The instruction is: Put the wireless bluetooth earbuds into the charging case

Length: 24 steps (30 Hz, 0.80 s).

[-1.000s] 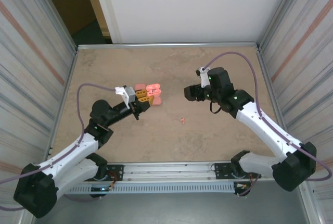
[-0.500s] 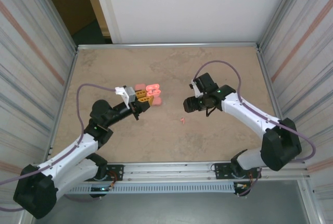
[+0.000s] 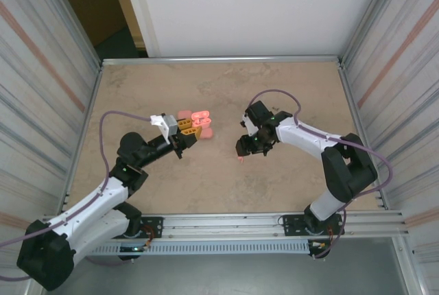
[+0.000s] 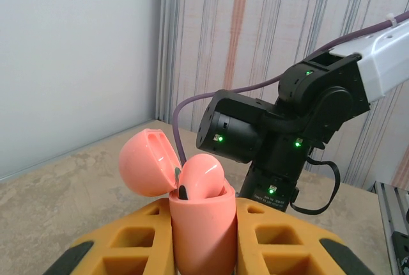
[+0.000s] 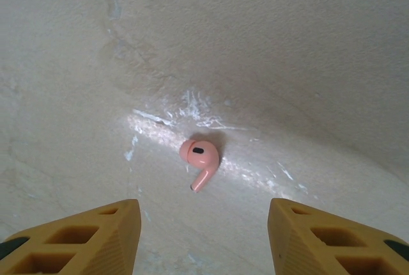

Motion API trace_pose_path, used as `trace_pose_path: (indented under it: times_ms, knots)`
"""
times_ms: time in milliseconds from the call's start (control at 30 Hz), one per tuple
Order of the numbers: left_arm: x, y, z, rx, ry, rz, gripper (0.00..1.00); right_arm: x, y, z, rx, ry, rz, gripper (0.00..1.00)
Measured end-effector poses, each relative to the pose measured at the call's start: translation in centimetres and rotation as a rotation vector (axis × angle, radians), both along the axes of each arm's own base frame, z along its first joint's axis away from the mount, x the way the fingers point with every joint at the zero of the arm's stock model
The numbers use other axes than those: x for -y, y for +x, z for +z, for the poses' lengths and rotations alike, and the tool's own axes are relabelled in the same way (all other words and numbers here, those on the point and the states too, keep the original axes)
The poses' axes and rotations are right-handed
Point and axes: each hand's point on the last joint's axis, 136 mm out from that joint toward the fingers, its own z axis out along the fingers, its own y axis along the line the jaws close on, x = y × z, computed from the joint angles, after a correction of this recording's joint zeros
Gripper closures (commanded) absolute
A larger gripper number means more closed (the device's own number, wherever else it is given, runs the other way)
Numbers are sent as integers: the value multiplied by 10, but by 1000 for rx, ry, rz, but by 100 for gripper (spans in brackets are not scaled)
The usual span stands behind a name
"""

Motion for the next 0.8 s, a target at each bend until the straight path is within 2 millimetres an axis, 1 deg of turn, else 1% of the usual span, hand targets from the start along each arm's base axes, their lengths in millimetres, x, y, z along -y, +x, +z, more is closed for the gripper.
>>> trace_pose_path:
  times_ms: [167,433,700,800]
  knots:
    - [0,0,0,3,1,0,100,-5,-1,-6,-30,23,7,49]
    - [0,0,0,3,1,0,100,-8,-2,-22,-71,14,10,52]
    - [0,0,0,8,5,0,100,-13,2,-24,-76,23,13,56]
    - [0,0,0,7,6,0,100,-13,3,-28,-84,19,13,56]
